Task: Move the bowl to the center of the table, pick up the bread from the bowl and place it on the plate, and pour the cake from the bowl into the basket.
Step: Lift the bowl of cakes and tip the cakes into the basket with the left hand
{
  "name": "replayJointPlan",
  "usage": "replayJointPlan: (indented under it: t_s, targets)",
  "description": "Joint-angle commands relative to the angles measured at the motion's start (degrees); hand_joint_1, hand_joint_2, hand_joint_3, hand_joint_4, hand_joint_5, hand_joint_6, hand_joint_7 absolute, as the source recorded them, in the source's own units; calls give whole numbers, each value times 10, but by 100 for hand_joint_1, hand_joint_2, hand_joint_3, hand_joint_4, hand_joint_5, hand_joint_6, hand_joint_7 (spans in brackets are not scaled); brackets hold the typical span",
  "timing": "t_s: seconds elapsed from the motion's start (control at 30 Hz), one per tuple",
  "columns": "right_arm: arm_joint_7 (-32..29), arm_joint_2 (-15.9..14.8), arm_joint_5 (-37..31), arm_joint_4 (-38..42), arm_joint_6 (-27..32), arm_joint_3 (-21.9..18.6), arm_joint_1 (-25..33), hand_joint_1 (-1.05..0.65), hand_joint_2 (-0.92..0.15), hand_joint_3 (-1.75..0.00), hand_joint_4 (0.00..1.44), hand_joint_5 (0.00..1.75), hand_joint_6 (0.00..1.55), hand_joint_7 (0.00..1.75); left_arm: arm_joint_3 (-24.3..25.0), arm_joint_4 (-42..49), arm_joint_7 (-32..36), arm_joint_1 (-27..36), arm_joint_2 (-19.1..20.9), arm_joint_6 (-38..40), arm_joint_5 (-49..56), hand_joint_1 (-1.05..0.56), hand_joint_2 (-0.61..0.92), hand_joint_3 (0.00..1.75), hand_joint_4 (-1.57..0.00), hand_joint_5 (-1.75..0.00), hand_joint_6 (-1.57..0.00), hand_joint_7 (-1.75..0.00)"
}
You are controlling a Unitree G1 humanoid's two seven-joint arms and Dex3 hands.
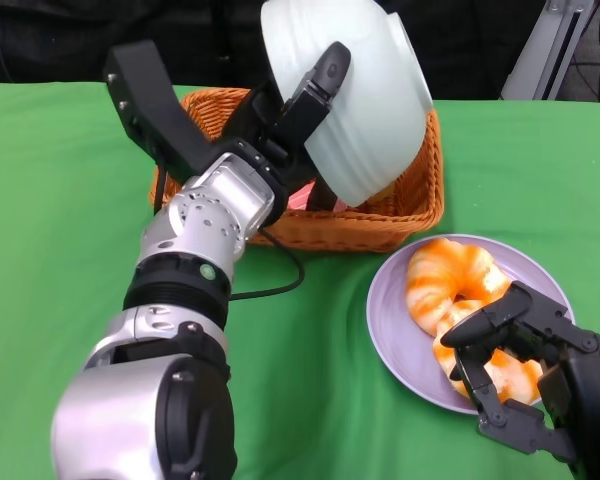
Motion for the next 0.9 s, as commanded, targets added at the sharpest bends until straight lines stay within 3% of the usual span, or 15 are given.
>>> replayJointPlan:
  t_s: [0.03,0.33,0.47,0.63,0.9]
  targets:
    - [-5,-5,2,-4,-2,-7,3,0,-61,-91,73,149,68,119,10,-10,3,-21,8,11,-18,-16,74,97,-77,-175,-66,-162]
    - [-5,-5,1,-2,-5,-6,2,0,-61,-91,72,150,69,120,8,-13,-13,-17,12,17,-21,-16,73,99,-78,-175,-68,-160]
    - [-5,-5,2,-4,-2,-6,2,-1,-61,-91,72,149,68,120,10,-13,-43,-16,16,21,-30,-21,83,79,-76,-175,-65,-157]
    - [-3,-7,4,4,-10,-7,0,-1,-61,-90,72,148,68,119,19,-12,-72,-22,22,29,-48,-21,83,75,-75,-175,-65,-156]
    - [-6,-6,-1,-2,-4,-7,3,0,-63,-88,73,149,68,118,37,-15,-80,-39,29,38,-76,-19,65,95,-77,-175,-75,-151]
